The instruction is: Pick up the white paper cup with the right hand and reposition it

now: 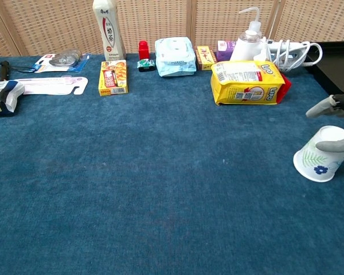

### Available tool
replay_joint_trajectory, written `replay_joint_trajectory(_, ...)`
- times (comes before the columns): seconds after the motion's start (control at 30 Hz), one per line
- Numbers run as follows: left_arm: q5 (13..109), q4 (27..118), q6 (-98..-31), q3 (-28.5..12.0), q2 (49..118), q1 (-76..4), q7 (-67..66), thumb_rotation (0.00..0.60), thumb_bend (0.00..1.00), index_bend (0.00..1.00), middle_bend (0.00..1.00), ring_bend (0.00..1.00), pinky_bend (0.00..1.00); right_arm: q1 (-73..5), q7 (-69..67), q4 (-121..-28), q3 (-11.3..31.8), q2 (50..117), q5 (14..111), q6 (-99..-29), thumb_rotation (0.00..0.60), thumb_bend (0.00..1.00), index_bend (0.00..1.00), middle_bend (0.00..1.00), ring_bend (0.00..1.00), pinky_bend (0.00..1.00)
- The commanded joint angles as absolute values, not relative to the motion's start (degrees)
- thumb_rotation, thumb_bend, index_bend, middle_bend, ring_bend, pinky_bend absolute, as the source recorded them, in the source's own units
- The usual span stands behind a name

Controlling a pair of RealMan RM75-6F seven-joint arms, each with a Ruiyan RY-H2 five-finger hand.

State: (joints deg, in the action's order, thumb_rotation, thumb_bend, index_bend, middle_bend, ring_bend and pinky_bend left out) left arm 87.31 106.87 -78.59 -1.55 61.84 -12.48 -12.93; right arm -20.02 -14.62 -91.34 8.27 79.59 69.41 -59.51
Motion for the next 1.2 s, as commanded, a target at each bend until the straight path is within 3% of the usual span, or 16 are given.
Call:
replay_joint_trajectory(0.03,87.39,106.90,-78.67,-1.56,61.86,-12.48,-12.88,0.470,0.14,0.16,0.25,0.17,0.18,-19.81,-13.94,-91.73,7.83,78.73,69.80,-59.63,0.544,0.27,0.25,0.19,0.11,0.00)
replay_joint_trajectory(0.3,87.93,107.04,-79.54,-1.51,61.52,-12.10,-12.72,0.469,0.14,0.16,0.25,0.17,0.18,-19.59,-13.45,-95.13,8.03,75.24,71.82,-60.93,0.545,0.28,0.25,0.19,0.10,0.00)
replay_joint_trajectory(0.47,88.04,106.73,-80.26,-1.40,61.46,-11.60,-12.38,0.473,0.14,0.16,0.25,0.17,0.18,-19.49,-11.91,-98.06,8.99,73.39,72.72,-63.12,0.544,0.28,0.31,0.22,0.13,0.02)
replay_joint_trajectory(1.2,88.55,102.58,-83.64,1.24,62.67,-7.39,-8.13,0.469,0.14,0.16,0.25,0.17,0.18,-15.74,15.52,-105.50,7.25,71.22,74.07,-77.17,0.548,0.28,0.42,0.27,0.17,0.05)
